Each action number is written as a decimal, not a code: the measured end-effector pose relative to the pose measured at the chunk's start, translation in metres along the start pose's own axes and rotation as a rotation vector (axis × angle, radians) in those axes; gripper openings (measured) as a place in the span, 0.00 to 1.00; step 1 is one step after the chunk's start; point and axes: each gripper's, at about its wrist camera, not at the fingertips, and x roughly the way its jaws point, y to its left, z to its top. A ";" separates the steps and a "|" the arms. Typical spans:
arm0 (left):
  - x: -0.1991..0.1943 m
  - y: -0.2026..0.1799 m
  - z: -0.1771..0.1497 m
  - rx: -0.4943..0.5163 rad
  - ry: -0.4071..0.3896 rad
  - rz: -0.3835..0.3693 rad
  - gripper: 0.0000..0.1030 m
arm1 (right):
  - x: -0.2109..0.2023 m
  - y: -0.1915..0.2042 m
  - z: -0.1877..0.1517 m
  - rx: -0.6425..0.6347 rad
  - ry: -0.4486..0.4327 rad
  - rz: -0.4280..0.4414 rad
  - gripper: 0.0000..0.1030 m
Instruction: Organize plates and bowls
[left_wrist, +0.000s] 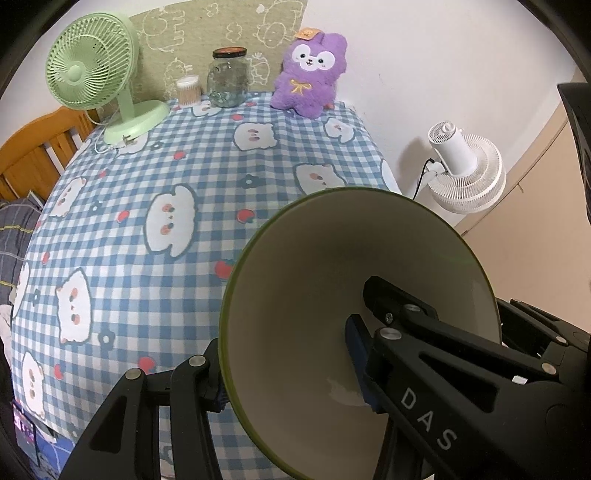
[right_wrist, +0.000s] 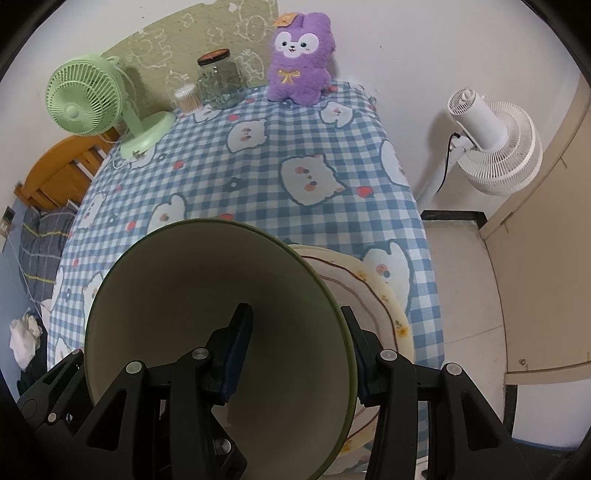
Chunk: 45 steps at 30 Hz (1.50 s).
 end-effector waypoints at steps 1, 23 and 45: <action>0.002 -0.002 0.000 -0.001 0.003 0.000 0.52 | 0.002 -0.002 0.000 0.001 0.003 0.000 0.49; 0.036 -0.016 -0.008 -0.026 0.049 0.009 0.51 | 0.034 -0.022 -0.004 -0.013 0.048 0.003 0.49; 0.027 -0.019 -0.010 -0.030 0.012 0.041 0.83 | 0.019 -0.020 -0.006 -0.055 -0.025 -0.003 0.80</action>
